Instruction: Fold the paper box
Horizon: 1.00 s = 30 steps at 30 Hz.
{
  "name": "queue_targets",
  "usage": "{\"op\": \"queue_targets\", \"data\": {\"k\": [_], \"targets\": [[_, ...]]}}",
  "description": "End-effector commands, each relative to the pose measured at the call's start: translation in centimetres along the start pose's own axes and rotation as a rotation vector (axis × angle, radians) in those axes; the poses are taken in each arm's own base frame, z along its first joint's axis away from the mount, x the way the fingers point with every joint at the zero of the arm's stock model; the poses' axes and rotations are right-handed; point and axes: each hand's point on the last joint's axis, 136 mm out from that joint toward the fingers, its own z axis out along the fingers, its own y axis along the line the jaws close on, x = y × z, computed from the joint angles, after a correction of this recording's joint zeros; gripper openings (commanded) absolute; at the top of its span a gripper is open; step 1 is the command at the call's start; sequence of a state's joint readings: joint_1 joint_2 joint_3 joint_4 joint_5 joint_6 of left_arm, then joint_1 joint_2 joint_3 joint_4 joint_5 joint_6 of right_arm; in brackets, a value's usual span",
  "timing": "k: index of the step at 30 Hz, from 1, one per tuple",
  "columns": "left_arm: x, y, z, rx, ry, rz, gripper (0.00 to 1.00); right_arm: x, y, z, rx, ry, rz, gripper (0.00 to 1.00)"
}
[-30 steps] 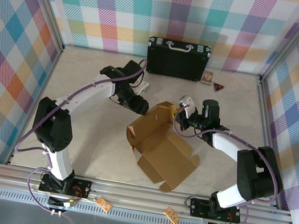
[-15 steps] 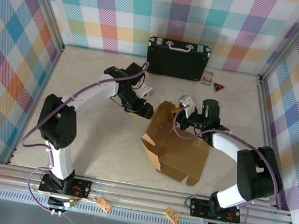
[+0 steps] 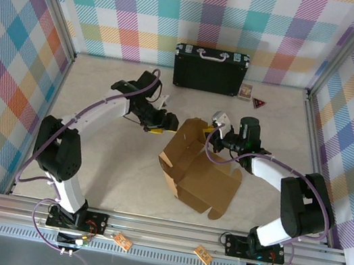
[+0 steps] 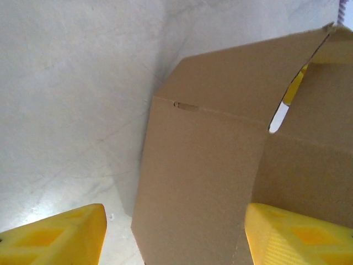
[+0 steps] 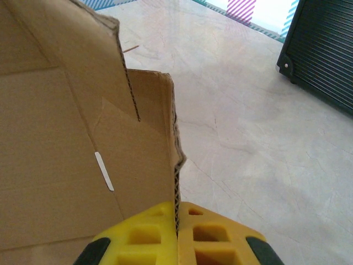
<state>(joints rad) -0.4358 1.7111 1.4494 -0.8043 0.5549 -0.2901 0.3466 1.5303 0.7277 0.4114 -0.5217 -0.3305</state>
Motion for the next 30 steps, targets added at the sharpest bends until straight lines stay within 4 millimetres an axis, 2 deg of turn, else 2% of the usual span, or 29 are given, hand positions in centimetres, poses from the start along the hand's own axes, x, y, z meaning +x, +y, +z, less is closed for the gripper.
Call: {"op": "queue_targets", "data": {"k": [1,8,14,23,30], "targets": [[0.2,-1.3,-1.2,0.077,-0.048,-0.033,0.66,-0.7,0.7,-0.2,-0.028,-0.034,-0.034,0.01],[1.0,0.0,-2.7,0.007,-0.120,-0.067,0.69,-0.8,0.8,-0.2,-0.032,-0.034,-0.032,0.01],[0.7,-1.8,-4.2,0.084,-0.190,-0.061,0.73,-0.8,0.9,-0.3,-0.033,-0.040,-0.036,0.00],[2.3,-3.5,-1.7,0.266,-0.080,-0.025,0.75,-0.7,0.9,-0.3,-0.034,-0.039,-0.036,0.00],[3.7,-2.0,0.6,0.180,-0.006,-0.014,0.73,-0.8,1.1,-0.3,-0.039,-0.042,-0.037,0.00]]}}
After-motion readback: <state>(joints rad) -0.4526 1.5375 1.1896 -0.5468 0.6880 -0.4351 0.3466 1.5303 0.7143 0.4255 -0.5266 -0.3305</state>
